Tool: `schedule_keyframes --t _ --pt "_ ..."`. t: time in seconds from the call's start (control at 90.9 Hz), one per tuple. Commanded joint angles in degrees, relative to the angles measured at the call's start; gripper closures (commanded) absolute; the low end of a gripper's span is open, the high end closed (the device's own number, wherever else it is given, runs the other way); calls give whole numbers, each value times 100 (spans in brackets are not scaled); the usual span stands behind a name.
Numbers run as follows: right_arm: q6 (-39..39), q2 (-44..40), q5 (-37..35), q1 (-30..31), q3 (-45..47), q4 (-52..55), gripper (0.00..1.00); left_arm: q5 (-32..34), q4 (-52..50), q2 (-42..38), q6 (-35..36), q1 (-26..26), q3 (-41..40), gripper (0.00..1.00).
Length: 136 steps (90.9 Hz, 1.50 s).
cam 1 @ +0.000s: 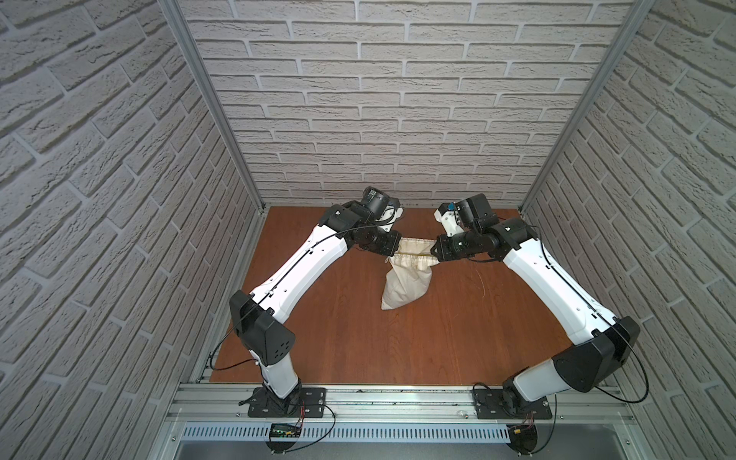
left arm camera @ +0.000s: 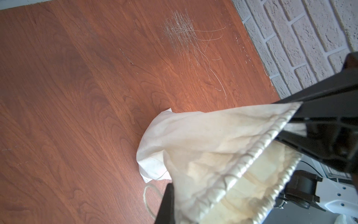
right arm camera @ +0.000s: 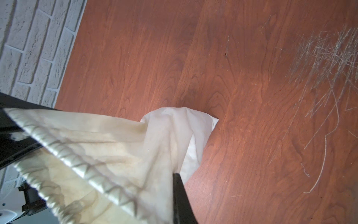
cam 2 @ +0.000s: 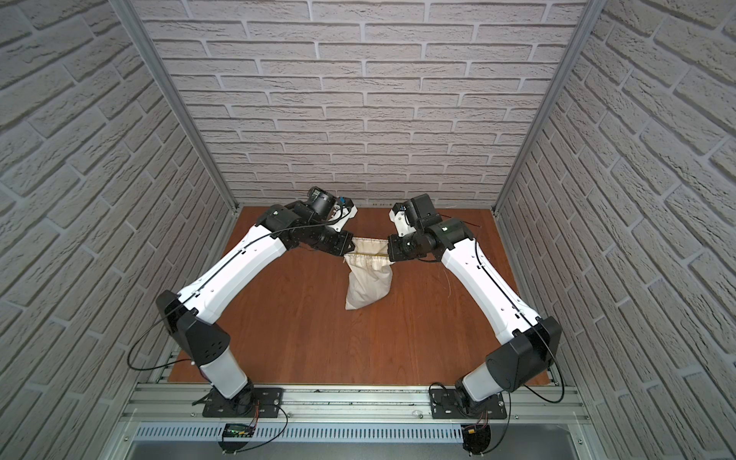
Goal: Close the soil bag
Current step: Adjust the soil bag at the center of the board, then frap the soil bag at the center of the board.
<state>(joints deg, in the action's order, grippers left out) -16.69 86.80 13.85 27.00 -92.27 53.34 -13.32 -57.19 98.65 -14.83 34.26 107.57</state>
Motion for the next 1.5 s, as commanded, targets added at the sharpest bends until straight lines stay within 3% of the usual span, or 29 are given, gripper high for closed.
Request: schedule_keyframes --t 0.0,0.044,0.11,0.198,0.341,0.44,0.605,0.803,0.88,0.979,1.133,1.298,1.485 --pt "-175 -298 212 -164 46 -130 97 292 -260 -47 59 -112 142 84" --pt "-212 -273 320 -161 43 -158 97 272 -234 -47 64 -113 130 74" --pt "-253 -248 410 -160 47 -205 97 297 -170 -95 24 -133 54 69" --pt "-274 -203 417 -160 35 -241 97 369 83 -292 -122 -226 -206 53" --pt "-282 -165 425 -160 16 -271 97 371 1211 -1012 -725 -675 -923 29" --pt "-299 -147 472 -160 17 -288 97 597 1877 -1513 -1144 -1091 -1267 26" --pt "-281 -140 507 -160 -35 -287 97 165 1838 -1599 -1213 -1355 -1293 18" --pt "-204 -85 588 -160 -187 -167 97 -317 3063 -2376 -1293 -1371 -2943 5" --pt "-173 -100 617 -160 -158 -149 97 -372 3232 -2489 -919 -1199 -3373 4" --pt "-151 -119 644 -159 -137 -137 97 103 3176 -2447 -52 -760 -3465 3" --pt "-162 -143 770 -152 -156 -131 97 36 3447 -2253 1084 -446 -3647 3" --pt "-171 -228 809 -132 -138 -110 97 231 3549 -1922 1800 -423 -3704 3" --pt "-167 -298 813 -103 -141 -72 97 402 3754 -1636 2149 -464 -3708 3"
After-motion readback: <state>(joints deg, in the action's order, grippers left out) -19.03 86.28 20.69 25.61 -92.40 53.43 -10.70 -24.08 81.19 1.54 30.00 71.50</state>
